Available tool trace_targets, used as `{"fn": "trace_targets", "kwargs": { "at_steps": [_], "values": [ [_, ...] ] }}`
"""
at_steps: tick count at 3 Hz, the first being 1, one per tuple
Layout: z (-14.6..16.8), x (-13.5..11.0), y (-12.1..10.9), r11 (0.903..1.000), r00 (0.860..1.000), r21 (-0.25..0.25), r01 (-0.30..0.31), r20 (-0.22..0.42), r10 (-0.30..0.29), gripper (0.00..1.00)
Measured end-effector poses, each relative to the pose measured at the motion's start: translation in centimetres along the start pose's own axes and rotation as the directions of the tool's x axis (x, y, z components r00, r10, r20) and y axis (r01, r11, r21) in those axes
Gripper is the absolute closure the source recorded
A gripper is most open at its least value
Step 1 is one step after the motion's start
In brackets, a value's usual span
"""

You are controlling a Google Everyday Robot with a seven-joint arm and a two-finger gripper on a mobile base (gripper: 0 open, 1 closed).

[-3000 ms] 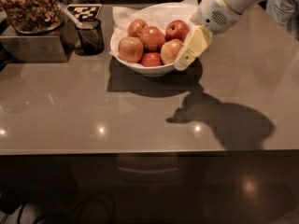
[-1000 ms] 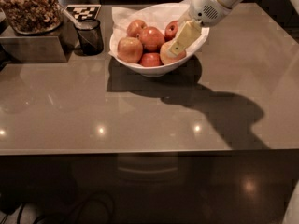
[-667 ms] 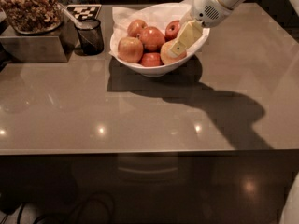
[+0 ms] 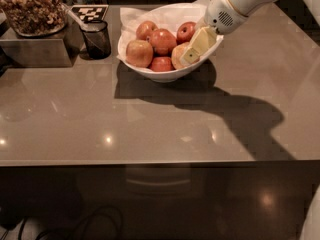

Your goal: Pick apple from white bowl

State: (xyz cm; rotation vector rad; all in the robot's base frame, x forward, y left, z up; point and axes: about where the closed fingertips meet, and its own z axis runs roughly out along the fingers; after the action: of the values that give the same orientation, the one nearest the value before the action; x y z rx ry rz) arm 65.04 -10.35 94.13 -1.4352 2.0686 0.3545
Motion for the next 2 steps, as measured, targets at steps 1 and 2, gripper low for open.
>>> {"fn": "trace_targets", "kwargs": {
  "at_steps": [1, 2],
  "values": [
    [0.9, 0.3, 0.2, 0.9996, 1.0, -0.015, -0.023, 0.014, 0.024, 0.18],
    [2.9, -1.3, -0.1, 0.9992, 1.0, -0.039, -0.009, 0.026, 0.01, 0.2]
  ]
}}
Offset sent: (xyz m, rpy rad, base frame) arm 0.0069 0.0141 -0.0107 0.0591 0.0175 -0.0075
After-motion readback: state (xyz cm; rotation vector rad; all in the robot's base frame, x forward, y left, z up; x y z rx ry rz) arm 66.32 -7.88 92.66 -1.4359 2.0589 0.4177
